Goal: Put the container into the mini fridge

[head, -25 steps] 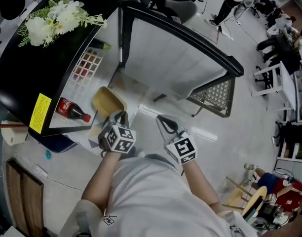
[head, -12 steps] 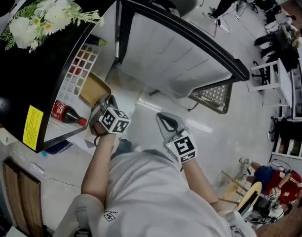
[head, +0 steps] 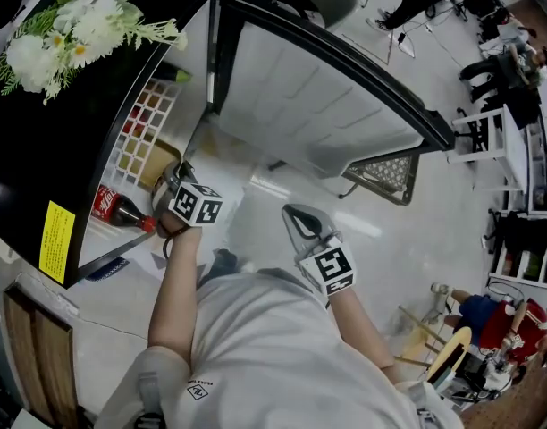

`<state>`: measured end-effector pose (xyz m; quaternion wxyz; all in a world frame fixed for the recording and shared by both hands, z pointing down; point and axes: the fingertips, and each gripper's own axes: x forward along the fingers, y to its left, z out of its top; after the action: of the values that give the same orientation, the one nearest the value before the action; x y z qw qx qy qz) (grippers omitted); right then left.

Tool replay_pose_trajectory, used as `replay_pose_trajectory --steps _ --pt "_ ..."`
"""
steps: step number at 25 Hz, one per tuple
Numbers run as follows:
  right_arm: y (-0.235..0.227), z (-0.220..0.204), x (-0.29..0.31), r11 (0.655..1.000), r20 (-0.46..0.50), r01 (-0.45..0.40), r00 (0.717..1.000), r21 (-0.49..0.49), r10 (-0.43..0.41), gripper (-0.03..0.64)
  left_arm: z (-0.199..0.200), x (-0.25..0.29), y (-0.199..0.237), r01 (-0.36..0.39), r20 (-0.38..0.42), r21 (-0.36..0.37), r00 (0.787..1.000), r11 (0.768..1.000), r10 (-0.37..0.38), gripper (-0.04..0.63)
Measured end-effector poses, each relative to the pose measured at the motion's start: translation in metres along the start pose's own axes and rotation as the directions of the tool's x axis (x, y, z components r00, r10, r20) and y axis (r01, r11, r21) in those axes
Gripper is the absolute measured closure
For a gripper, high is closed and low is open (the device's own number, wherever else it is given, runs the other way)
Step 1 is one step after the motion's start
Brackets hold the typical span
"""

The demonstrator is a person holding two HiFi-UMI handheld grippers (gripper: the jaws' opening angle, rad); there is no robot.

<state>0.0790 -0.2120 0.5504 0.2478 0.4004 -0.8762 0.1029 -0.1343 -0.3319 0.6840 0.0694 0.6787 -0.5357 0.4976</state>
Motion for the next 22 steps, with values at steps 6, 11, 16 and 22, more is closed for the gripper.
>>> replay_pose_trajectory --steps 6,11,16,22 --pt "0.002 0.002 -0.001 1.000 -0.003 -0.003 1.000 -0.007 0.003 0.614 -0.008 0.009 0.011 -0.028 -0.033 -0.022 0.999 0.999 0.027 0.569" --pt "0.002 -0.002 -0.006 1.000 -0.012 0.002 1.000 -0.004 -0.002 0.614 -0.013 0.015 0.019 -0.045 -0.051 -0.040 0.998 0.998 0.043 0.569" --pt "0.002 -0.004 -0.009 1.000 -0.016 0.003 1.000 -0.006 -0.003 0.614 -0.012 0.022 0.028 -0.067 -0.063 -0.042 0.996 0.997 0.065 0.569" --pt "0.002 -0.004 -0.010 1.000 -0.016 0.003 1.000 -0.006 -0.003 0.614 -0.011 0.028 0.033 -0.085 -0.070 -0.045 0.994 0.995 0.082 0.568"
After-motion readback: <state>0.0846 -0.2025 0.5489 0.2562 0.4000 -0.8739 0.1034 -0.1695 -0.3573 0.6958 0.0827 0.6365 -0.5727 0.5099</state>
